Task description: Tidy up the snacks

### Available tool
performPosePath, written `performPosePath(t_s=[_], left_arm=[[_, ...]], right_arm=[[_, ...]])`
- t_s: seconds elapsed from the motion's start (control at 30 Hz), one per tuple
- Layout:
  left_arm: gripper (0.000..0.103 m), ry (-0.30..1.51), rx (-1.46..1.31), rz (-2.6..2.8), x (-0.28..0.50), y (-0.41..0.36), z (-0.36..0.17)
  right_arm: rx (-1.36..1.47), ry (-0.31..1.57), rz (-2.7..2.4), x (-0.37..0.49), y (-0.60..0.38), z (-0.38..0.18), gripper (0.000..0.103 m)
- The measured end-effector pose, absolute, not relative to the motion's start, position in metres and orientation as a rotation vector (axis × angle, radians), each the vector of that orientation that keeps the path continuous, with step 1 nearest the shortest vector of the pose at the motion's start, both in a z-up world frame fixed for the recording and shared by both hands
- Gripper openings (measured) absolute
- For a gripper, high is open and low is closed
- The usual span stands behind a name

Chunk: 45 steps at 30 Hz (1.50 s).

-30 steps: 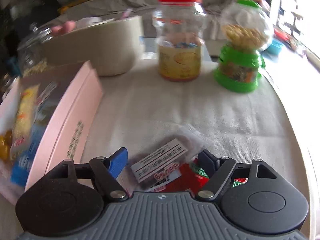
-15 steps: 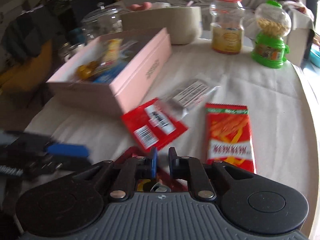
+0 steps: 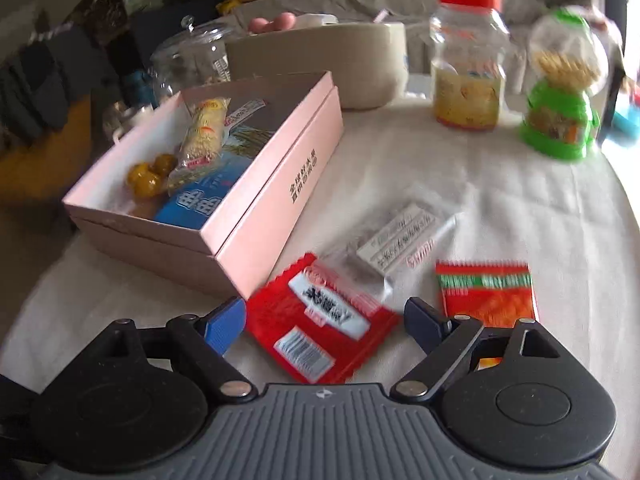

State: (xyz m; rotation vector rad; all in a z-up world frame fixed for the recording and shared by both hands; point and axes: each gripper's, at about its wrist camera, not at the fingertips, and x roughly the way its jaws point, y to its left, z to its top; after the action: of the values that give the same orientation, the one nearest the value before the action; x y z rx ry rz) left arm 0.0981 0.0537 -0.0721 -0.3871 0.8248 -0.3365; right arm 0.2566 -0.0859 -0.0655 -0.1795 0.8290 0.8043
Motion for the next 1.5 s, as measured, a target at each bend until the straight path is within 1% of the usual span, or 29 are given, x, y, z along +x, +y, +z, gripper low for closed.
performPosePath(t_s=[0.03,0.07,0.1,0.17,0.3,0.33,0.4,0.5,0.57,0.7,0.83,0.87,0.93,0.97,1.0,1.03,1.07,1.1,1.2,1.27,1.3,1.33,1.5], left_arm=[[0.041,0.82,-0.396,-0.32,0.095,0.059,-0.072],[0.041,0.814,-0.405,-0.298,0.092,0.063,-0.071],[0.041,0.808,-0.414,-0.273,0.089,0.07,-0.071],[0.041,0.795,-0.441,-0.22,0.082,0.085,-0.072],[0.041,0.763,-0.517,-0.141,0.071,0.113,-0.076],[0.041,0.757,-0.533,-0.13,0.07,0.118,-0.076],[0.041,0.743,-0.551,-0.122,0.071,0.124,-0.076],[0.041,0.718,-0.55,-0.118,0.066,0.131,-0.071],[0.041,0.706,-0.544,-0.109,0.066,0.134,-0.067],[0.041,0.687,-0.537,-0.092,0.064,0.137,-0.062],[0.041,0.684,-0.526,-0.073,0.058,0.139,-0.057],[0.041,0.685,-0.52,-0.07,0.056,0.139,-0.055],[0.041,0.687,-0.501,-0.065,0.054,0.137,-0.052],[0.041,0.687,-0.487,-0.066,0.054,0.135,-0.051],[0.041,0.687,-0.47,-0.071,0.055,0.133,-0.049],[0.041,0.688,-0.45,-0.082,0.055,0.131,-0.048],[0.041,0.69,-0.425,-0.095,0.058,0.128,-0.048],[0.041,0.695,-0.397,-0.11,0.061,0.124,-0.048],[0.041,0.718,-0.323,-0.132,0.078,0.116,-0.05],[0.041,0.73,-0.326,-0.118,0.09,0.117,-0.054],[0.041,0.735,-0.34,-0.111,0.096,0.119,-0.057],[0.041,0.738,-0.36,-0.11,0.101,0.12,-0.06],[0.041,0.77,-0.398,-0.13,0.11,0.119,-0.071]], right_arm=[[-0.204,0.823,0.804,0.255,-0.082,-0.065,0.083],[-0.223,0.816,0.803,0.253,-0.08,-0.064,0.073],[-0.251,0.807,0.803,0.249,-0.08,-0.063,0.058],[-0.264,0.801,0.825,0.242,-0.083,-0.059,0.045],[-0.273,0.813,0.841,0.224,-0.096,-0.057,0.032],[-0.257,0.827,0.846,0.221,-0.1,-0.056,0.031],[-0.205,0.859,0.87,0.215,-0.109,-0.053,0.022],[-0.129,0.892,0.953,0.201,-0.115,-0.045,0.014],[-0.093,0.913,1.018,0.192,-0.113,-0.042,0.007],[-0.031,0.967,1.144,0.177,-0.102,-0.037,0.007],[-0.095,0.942,1.143,0.159,-0.092,-0.038,0.008],[-0.117,0.927,1.102,0.158,-0.092,-0.039,0.01],[-0.148,0.895,1.008,0.159,-0.098,-0.041,0.019],[-0.149,0.881,0.966,0.159,-0.104,-0.041,0.032],[-0.138,0.866,0.935,0.159,-0.111,-0.04,0.046],[-0.131,0.844,0.907,0.158,-0.119,-0.04,0.054],[-0.137,0.812,0.869,0.155,-0.127,-0.04,0.066],[-0.149,0.784,0.831,0.151,-0.134,-0.04,0.071],[-0.173,0.771,0.767,0.141,-0.155,-0.048,0.071],[-0.192,0.769,0.72,0.136,-0.165,-0.056,0.072],[-0.211,0.751,0.681,0.134,-0.168,-0.061,0.078],[-0.219,0.722,0.645,0.13,-0.173,-0.064,0.08],[-0.186,0.653,0.571,0.127,-0.185,-0.061,0.08]])
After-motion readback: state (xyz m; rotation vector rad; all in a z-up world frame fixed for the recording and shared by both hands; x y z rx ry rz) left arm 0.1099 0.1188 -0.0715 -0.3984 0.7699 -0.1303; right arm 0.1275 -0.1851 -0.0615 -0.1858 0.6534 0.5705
